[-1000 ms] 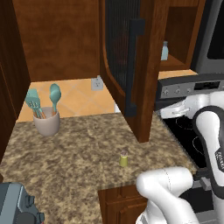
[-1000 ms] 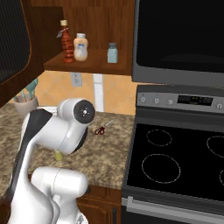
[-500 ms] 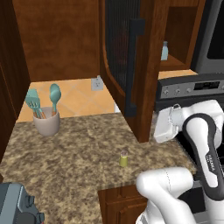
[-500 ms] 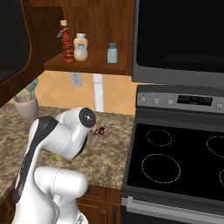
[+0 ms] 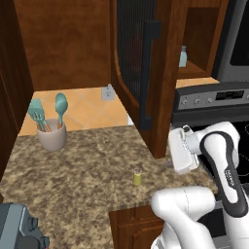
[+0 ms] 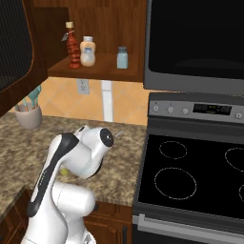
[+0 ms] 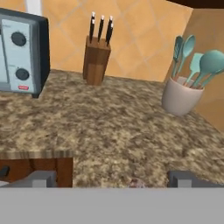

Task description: Put the shaker and condiment bottle from the counter next to their counterparts in the cabinet.

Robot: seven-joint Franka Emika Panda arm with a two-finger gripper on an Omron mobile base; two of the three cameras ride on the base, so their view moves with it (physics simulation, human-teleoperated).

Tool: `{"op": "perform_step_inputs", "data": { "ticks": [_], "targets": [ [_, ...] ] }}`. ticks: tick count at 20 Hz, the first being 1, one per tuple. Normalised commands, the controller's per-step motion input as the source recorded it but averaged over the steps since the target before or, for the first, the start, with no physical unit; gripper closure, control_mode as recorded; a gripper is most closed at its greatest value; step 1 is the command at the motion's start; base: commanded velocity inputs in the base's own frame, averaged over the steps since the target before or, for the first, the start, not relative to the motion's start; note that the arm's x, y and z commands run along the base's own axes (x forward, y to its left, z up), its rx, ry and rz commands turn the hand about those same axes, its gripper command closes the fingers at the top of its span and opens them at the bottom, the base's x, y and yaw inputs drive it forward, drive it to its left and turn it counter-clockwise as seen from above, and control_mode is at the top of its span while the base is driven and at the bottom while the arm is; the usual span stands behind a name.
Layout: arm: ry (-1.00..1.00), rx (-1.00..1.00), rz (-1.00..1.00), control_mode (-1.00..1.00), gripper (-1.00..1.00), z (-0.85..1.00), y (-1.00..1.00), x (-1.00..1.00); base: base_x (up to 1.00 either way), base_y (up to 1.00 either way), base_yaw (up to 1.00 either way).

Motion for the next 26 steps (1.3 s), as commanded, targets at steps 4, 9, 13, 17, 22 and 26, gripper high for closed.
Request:
{"op": "perform_step_inputs", "data": {
  "ticks": [4,9,13,17,22,26],
  "targets": [
    [0.0,0.0,0.18,-1.0,-1.0,-0.48,0.05,0.0,0.0,0.0,0.0],
    [0.0,0.0,0.08,-1.0,-1.0,-0.44,0.1,0.0,0.0,0.0,0.0],
    [0.0,0.0,0.07,-1.0,-1.0,-0.45,0.04,0.08,0.0,0.0,0.0],
    [0.0,0.0,0.08,-1.0,-1.0,-0.49,0.0,0.08,0.0,0.0,0.0],
    [0.0,0.0,0.07,-1.0,-1.0,-0.44,0.11,0.09,0.0,0.0,0.0],
    [0.0,0.0,0.04,-1.0,-1.0,-0.37,0.16,0.12,0.0,0.0,0.0]
  ]
}}
